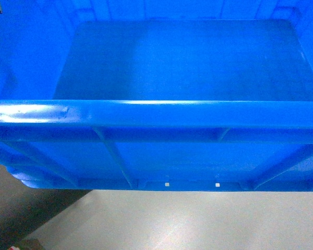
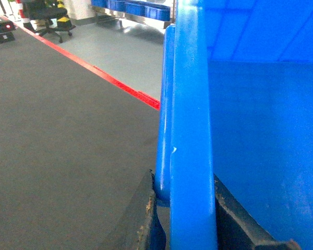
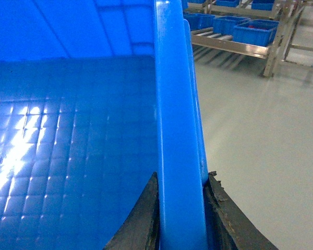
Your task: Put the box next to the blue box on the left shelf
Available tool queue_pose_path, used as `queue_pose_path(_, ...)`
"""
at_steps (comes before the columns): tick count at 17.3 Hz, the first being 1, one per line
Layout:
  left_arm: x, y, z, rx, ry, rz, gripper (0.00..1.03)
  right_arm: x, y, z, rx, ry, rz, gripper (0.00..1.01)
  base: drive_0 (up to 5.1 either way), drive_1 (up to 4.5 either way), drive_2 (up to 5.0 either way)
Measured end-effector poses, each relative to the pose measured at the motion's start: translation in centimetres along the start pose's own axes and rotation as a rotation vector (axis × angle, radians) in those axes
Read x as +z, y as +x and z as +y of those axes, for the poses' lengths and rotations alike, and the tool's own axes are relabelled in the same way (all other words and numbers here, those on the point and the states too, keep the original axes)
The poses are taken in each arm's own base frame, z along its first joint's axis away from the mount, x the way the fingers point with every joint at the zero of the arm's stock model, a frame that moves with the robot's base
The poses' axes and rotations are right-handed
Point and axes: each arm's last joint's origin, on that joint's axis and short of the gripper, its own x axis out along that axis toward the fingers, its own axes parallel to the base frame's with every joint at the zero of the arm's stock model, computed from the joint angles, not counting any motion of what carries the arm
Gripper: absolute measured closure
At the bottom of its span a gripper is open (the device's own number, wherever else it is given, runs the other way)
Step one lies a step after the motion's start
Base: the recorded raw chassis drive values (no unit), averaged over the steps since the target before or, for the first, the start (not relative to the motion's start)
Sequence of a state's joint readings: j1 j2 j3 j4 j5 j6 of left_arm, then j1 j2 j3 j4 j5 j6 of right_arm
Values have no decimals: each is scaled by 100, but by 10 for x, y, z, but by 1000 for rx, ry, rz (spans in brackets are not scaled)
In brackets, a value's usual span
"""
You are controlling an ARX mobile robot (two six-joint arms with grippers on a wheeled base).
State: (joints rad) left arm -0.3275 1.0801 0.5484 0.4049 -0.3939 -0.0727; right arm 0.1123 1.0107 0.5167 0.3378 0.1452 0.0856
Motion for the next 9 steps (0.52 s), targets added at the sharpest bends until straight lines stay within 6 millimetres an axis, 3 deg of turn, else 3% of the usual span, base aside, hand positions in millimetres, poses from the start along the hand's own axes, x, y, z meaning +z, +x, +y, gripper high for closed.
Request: queue_pose_path(9, 0, 0, 0, 0, 0, 0, 84, 0, 0, 0, 0, 0, 0, 86, -151, -151, -151)
